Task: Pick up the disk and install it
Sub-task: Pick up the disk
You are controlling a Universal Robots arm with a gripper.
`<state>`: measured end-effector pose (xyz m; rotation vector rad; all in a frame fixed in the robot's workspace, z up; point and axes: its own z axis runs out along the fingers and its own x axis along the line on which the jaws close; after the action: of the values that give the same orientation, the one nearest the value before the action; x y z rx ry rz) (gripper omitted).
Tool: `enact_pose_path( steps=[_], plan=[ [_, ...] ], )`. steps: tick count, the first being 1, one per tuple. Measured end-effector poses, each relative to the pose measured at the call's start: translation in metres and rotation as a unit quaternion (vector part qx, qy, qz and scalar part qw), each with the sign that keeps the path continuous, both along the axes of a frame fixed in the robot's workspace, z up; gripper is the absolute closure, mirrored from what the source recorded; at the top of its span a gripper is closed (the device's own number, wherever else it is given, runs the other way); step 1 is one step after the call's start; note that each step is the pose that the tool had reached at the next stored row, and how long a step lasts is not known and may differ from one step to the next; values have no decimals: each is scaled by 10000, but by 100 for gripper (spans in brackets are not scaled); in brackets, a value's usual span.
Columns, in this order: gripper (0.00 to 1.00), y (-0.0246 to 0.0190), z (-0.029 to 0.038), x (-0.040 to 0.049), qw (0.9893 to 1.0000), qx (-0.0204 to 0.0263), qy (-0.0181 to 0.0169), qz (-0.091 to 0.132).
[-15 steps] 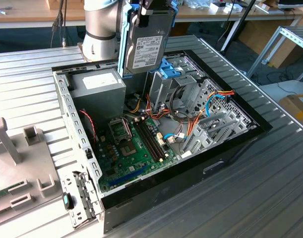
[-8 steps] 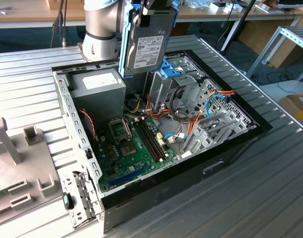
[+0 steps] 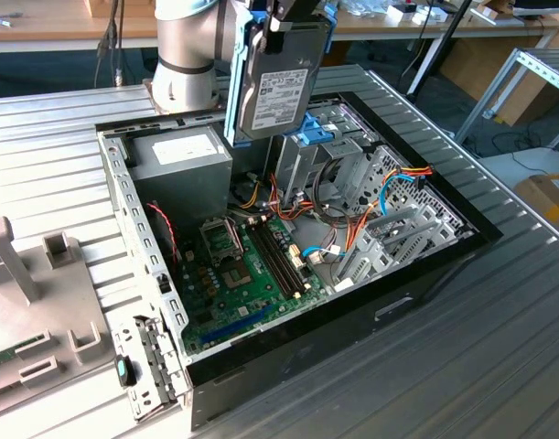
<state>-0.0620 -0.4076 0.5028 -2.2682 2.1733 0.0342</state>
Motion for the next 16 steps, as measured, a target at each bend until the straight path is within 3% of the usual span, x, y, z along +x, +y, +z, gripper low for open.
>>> enact_pose_path(
  steps=[6, 12, 16],
  plan=[
    [63, -166, -4, 5, 10000, -1, -1, 0],
    [63, -174, -3, 6, 10000, -2, 0, 1],
    [63, -245, -3, 6, 10000, -2, 0, 0]
  ],
)
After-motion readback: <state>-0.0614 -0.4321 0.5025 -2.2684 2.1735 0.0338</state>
